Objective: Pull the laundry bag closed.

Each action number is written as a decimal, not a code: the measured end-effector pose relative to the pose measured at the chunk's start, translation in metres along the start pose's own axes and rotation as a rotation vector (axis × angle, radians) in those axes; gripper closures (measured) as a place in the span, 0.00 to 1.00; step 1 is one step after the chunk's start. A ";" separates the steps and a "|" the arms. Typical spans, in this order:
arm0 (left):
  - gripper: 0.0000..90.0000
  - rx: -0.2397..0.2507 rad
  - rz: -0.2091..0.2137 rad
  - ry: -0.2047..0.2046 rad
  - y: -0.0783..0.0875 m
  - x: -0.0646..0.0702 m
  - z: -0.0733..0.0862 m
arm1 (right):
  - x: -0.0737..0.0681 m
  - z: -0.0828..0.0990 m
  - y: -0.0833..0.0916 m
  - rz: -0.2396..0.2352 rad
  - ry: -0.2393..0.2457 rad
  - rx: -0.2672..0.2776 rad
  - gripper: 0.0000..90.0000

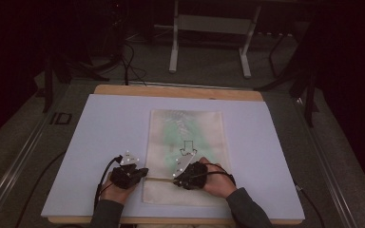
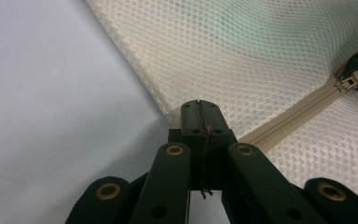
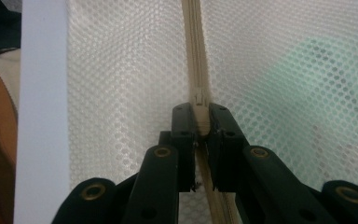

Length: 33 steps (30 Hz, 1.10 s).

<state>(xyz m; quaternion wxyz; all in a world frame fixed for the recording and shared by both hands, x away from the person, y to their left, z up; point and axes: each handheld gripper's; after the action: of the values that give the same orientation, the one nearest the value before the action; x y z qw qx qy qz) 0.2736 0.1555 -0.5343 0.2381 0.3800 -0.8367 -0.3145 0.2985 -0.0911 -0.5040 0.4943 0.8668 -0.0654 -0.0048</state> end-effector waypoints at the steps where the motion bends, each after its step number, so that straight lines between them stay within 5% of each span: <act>1: 1.00 0.000 0.000 0.000 0.000 0.000 0.000 | 0.000 0.000 0.000 0.000 0.000 0.000 0.92; 33: 1.00 0.005 0.003 0.003 0.000 0.000 0.001 | -0.003 0.017 0.013 0.018 -0.020 0.007 0.91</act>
<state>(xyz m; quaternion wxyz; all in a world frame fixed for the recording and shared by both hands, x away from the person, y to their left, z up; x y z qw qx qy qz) 0.2734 0.1559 -0.5348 0.2390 0.3799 -0.8375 -0.3117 0.2930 -0.1115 -0.5019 0.4906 0.8678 -0.0780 -0.0088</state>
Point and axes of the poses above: each handheld gripper's, and its own axes: y roughly backward along the jaws, z roughly out of its underside, x roughly to its right, and after that the axes turned 1 degree about -y, right-handed
